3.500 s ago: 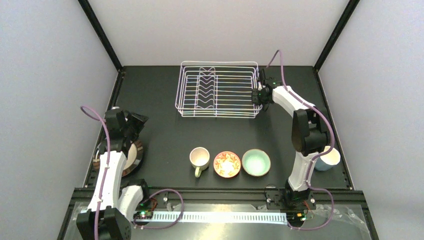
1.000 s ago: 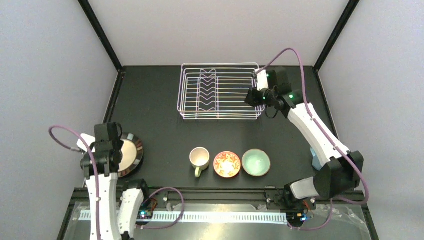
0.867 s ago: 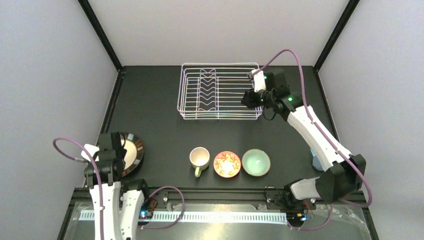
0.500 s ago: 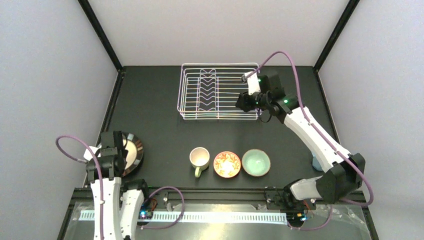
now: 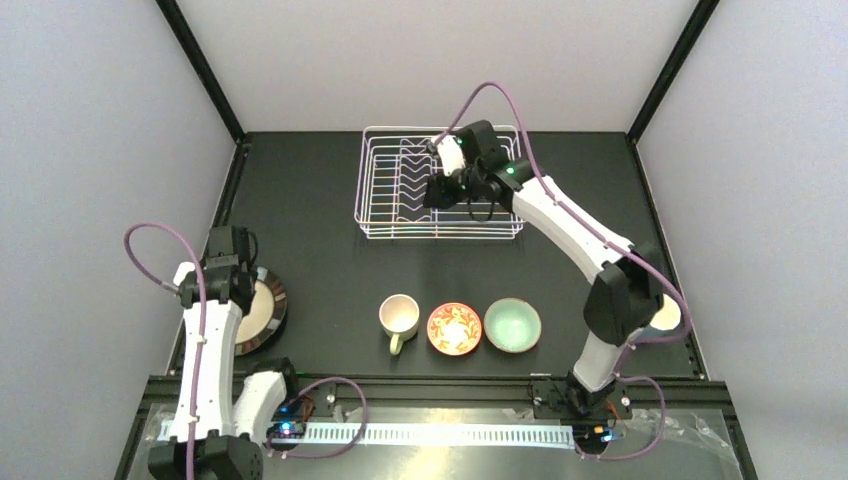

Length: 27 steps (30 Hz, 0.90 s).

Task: Load the mixed dishes into the dish rack
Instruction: Move the plate to the corner of the board.

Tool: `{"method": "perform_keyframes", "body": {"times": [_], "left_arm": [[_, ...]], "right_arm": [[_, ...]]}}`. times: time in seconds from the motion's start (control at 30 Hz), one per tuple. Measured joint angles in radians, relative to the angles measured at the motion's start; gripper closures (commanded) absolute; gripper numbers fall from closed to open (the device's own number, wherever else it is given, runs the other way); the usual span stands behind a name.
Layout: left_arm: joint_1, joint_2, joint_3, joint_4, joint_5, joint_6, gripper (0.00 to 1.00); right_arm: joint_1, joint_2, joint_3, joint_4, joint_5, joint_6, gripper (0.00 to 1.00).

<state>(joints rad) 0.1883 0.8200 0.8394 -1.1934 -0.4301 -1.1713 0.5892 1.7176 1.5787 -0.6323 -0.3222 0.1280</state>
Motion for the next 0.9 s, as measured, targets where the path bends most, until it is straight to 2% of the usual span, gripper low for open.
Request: {"method": "perform_keyframes", "body": {"times": [0.23, 0.4, 0.5, 0.63, 0.9], "left_arm": [[0.026, 0.06, 0.05, 0.137, -0.006, 0.033, 0.01], [0.132, 0.107, 0.071, 0.221, 0.018, 0.102, 0.01], [0.219, 0.119, 0.07, 0.26, 0.038, 0.131, 0.01], [0.275, 0.142, 0.064, 0.301, 0.044, 0.147, 0.01], [0.381, 0.158, -0.018, 0.361, 0.102, 0.113, 0.01]], "right_arm": [[0.005, 0.232, 0.294, -0.023, -0.083, -0.023, 0.36], [0.01, 0.433, 0.571, -0.05, -0.14, -0.044, 0.36], [0.01, 0.502, 0.63, -0.051, -0.18, -0.043, 0.36], [0.011, 0.554, 0.65, -0.05, -0.209, -0.04, 0.36], [0.045, 0.57, 0.65, -0.028, -0.22, -0.04, 0.36]]}}
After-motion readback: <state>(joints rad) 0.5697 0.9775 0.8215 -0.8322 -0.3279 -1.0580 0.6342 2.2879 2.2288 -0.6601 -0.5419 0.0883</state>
